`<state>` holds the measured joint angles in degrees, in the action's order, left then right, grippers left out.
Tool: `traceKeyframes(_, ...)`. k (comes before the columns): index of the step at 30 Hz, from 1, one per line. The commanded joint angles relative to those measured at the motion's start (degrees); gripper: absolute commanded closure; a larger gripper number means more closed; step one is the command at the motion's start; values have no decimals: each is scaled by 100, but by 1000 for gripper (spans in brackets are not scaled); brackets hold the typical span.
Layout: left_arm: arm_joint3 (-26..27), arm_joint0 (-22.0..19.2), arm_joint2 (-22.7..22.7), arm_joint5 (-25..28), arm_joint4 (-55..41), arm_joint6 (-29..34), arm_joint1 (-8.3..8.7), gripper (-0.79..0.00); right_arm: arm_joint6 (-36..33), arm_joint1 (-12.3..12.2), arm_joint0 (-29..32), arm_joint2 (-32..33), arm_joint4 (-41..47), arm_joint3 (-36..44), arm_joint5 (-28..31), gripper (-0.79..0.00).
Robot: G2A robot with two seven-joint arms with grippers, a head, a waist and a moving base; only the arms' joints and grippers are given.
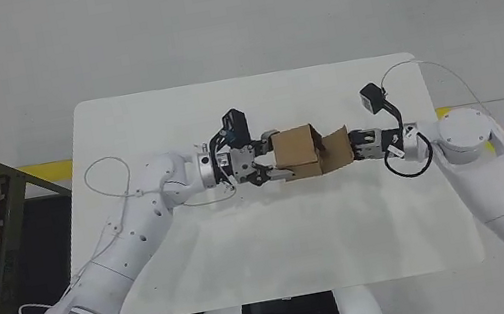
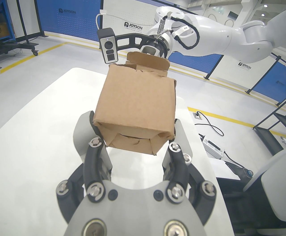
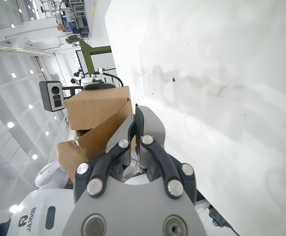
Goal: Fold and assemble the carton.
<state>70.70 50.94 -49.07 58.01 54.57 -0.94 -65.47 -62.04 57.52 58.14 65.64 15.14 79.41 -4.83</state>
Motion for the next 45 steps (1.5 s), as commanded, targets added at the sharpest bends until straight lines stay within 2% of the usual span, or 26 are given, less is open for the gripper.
traceKeyframes(1,-5,-11,17,-1,-20,38,-6,-573,21,8,-32,-51,-60,33,-60,0)
traceKeyframes(10,-41,-68,40,-2,-120,149,-36,-576,154,45,-170,-197,-186,-2,-194,0)
traceKeyframes(22,-211,-78,8,-2,-223,270,-65,-570,203,-60,174,294,55,193,-144,0)
traceKeyframes(33,-277,-87,-24,-1,-234,330,-86,-554,-148,-120,443,656,717,227,-109,0)
traceKeyframes(45,-327,-83,-14,-99,-20,386,-118,-548,-419,-102,485,617,1208,-151,-92,0)
